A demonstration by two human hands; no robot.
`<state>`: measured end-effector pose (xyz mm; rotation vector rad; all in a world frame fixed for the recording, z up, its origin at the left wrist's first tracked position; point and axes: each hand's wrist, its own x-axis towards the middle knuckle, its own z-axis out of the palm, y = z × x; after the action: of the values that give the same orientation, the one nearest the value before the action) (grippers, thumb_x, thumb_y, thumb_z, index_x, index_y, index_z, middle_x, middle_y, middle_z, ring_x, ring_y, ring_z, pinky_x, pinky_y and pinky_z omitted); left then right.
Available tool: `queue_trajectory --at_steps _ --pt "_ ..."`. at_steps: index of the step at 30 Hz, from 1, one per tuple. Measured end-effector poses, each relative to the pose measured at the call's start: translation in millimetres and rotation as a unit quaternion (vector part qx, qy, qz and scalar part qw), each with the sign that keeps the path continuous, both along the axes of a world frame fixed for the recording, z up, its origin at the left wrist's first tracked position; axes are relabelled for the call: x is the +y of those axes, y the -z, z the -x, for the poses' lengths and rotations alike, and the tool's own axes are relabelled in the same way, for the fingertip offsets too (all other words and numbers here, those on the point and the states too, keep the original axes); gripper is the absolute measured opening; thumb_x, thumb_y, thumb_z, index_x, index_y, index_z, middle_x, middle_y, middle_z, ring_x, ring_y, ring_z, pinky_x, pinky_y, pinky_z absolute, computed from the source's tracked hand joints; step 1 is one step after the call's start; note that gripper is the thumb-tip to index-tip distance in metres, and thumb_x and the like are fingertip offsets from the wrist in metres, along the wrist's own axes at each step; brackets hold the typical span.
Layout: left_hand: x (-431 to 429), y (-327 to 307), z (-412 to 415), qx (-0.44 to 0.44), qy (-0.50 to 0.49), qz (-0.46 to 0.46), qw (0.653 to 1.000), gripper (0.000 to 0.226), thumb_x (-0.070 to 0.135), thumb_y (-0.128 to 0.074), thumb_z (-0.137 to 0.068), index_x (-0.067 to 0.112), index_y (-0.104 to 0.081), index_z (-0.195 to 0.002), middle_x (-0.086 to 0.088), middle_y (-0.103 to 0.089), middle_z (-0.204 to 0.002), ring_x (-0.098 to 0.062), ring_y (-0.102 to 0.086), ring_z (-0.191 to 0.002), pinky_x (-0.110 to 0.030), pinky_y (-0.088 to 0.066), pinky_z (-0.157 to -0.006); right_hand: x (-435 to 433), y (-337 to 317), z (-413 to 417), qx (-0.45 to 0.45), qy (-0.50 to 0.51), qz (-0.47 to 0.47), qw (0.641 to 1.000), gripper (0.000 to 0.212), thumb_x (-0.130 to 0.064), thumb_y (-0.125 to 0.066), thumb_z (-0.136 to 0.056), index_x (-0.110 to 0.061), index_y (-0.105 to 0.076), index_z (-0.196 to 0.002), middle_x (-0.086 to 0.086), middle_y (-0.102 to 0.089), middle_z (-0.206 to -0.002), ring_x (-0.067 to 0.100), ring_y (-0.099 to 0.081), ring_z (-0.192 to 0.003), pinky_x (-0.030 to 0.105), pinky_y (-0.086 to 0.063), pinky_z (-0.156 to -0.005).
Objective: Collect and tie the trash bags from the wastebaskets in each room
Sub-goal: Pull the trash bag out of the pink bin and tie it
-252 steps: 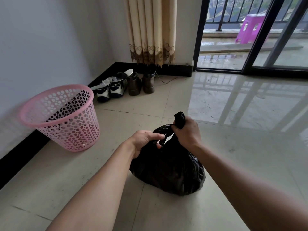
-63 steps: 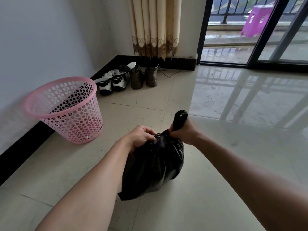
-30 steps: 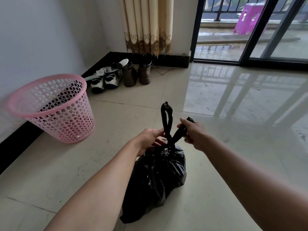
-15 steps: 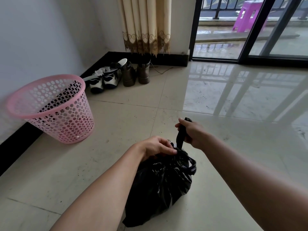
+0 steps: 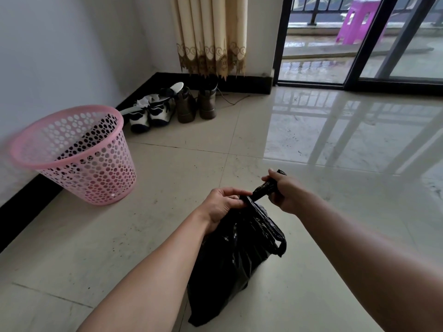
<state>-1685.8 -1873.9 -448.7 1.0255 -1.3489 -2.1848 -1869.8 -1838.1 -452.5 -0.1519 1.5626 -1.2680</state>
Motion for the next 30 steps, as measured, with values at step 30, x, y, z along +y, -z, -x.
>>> queue_trajectory --at_steps 30 --pt "-24.5 5.6 -8.9 -0.308 -0.08 0.228 0.92 0.009 0.005 -0.062 -0.07 0.012 -0.068 -0.068 -0.008 -0.06 -0.067 -0.025 -0.053 -0.061 -0.027 -0.043 -0.061 -8.4 -5.4 -21.5 -0.042 -0.027 0.054 0.997 0.036 -0.03 -0.045 -0.103 -0.006 -0.056 -0.079 0.0 -0.042 -0.062 0.003 -0.037 -0.033 0.016 -0.033 -0.032"
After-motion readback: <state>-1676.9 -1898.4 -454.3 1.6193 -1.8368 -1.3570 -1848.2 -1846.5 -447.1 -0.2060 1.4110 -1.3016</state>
